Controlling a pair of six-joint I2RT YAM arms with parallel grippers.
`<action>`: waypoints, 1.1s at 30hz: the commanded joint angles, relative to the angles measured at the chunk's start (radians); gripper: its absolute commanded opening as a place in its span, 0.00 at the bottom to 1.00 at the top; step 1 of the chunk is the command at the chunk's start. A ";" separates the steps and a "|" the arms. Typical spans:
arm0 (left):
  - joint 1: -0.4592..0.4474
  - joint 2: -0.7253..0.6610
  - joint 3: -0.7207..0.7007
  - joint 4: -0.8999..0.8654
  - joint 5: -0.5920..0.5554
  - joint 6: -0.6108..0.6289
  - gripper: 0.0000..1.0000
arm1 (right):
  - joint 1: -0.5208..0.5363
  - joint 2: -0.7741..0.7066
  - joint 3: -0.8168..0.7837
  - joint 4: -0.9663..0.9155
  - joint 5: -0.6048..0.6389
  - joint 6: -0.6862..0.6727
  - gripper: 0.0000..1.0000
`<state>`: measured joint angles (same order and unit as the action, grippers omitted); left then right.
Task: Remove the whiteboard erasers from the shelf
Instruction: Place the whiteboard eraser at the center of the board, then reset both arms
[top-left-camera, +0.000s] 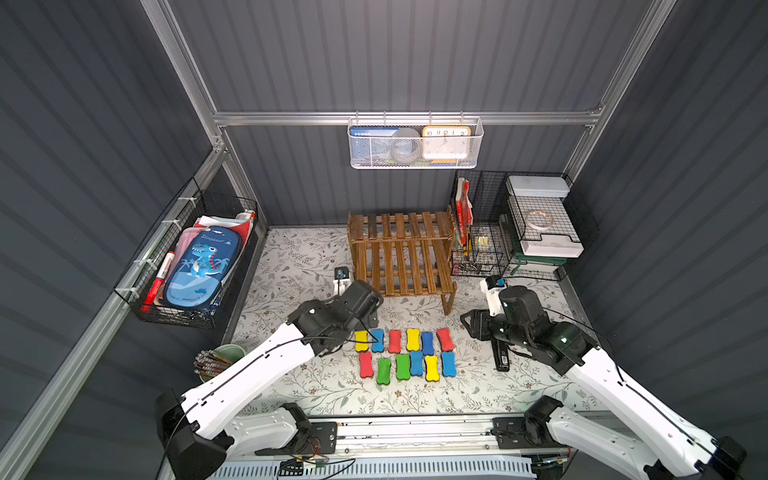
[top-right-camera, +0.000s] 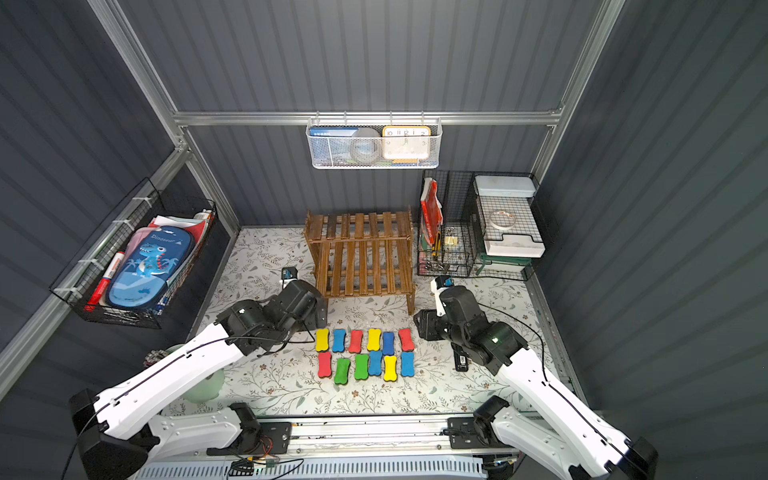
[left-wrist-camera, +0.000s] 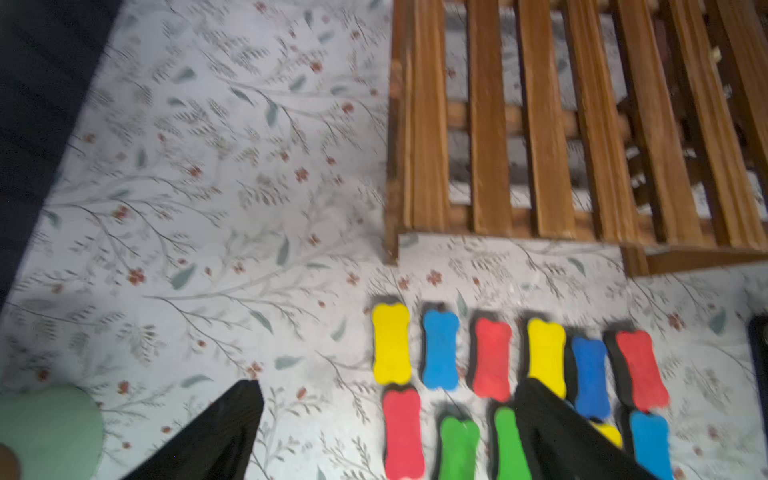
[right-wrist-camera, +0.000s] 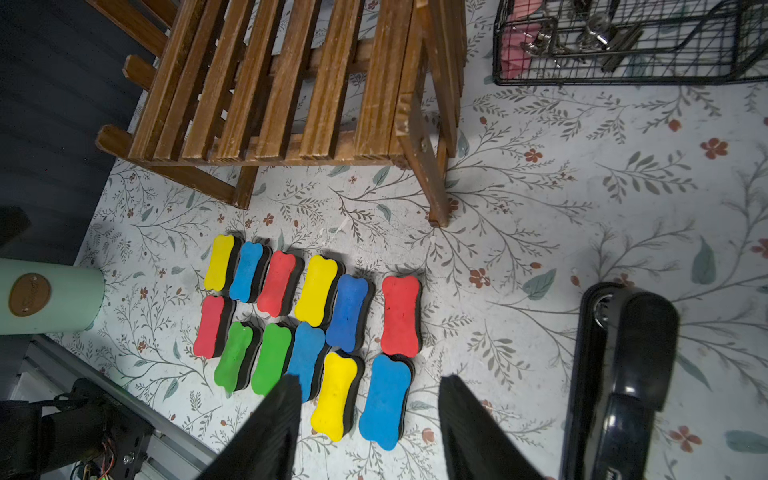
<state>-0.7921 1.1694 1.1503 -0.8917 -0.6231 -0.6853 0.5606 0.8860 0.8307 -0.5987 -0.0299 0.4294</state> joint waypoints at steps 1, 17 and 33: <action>0.148 -0.020 -0.020 0.131 -0.120 0.260 0.99 | -0.004 -0.006 0.023 0.026 0.013 0.020 0.59; 0.510 0.089 -0.482 1.154 0.040 0.745 0.99 | -0.002 -0.041 0.024 0.037 0.067 0.018 0.68; 0.656 0.387 -0.632 1.733 0.251 0.690 0.99 | -0.003 -0.033 0.032 0.018 0.247 0.014 0.78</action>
<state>-0.1455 1.5082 0.5358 0.6552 -0.4404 0.0280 0.5598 0.8478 0.8436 -0.5705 0.1413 0.4484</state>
